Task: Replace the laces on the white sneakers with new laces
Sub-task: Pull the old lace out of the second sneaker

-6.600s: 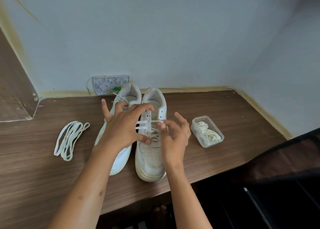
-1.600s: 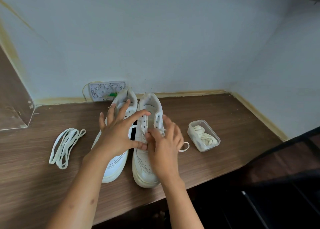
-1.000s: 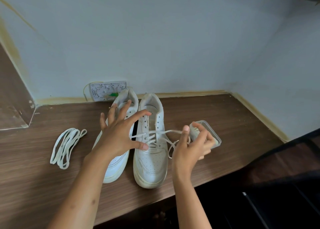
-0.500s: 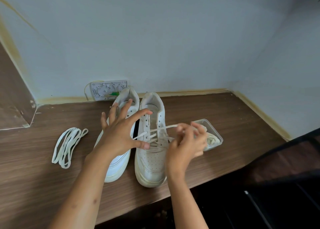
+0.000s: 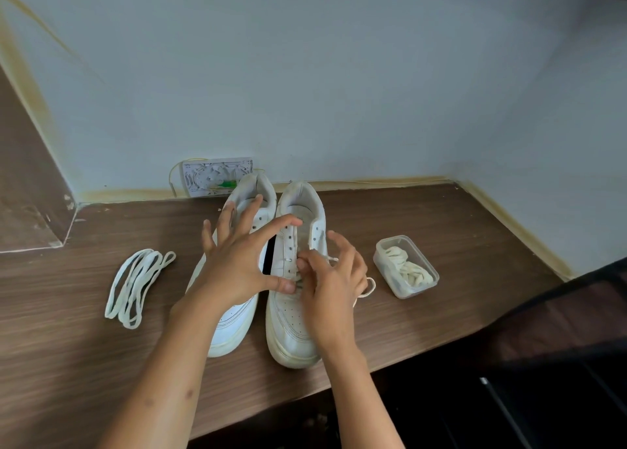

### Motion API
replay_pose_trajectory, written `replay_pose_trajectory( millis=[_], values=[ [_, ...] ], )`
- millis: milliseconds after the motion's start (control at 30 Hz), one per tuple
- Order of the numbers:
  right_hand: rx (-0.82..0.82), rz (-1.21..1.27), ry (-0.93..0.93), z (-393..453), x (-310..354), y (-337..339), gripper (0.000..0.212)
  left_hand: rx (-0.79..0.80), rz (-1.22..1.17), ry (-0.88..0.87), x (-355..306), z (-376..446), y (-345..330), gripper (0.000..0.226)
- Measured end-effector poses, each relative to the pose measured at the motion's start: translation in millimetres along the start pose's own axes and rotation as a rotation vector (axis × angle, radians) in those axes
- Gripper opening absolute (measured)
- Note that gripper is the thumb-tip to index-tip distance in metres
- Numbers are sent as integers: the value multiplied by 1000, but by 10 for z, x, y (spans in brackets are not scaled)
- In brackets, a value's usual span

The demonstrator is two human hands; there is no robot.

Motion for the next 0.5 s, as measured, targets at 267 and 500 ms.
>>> replay_pose_trajectory(
  millis=[267,500],
  values=[
    [-499,-4,-238,70,-38,168,20,6,2,-4,19,2,4,97],
    [-426,81,-442,-26,-138,317,64,0,-32,-31,37,3,0,95]
  ],
)
Point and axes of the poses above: each hand's wrist, its own z-axis towards the middle knuckle, its own y-axis out of the back of the hand, x = y × z, the point moved 1 cm from there along z, towards the middle knuckle, and after that the axes turned 3 degrees about y, right-handed, at the moved point
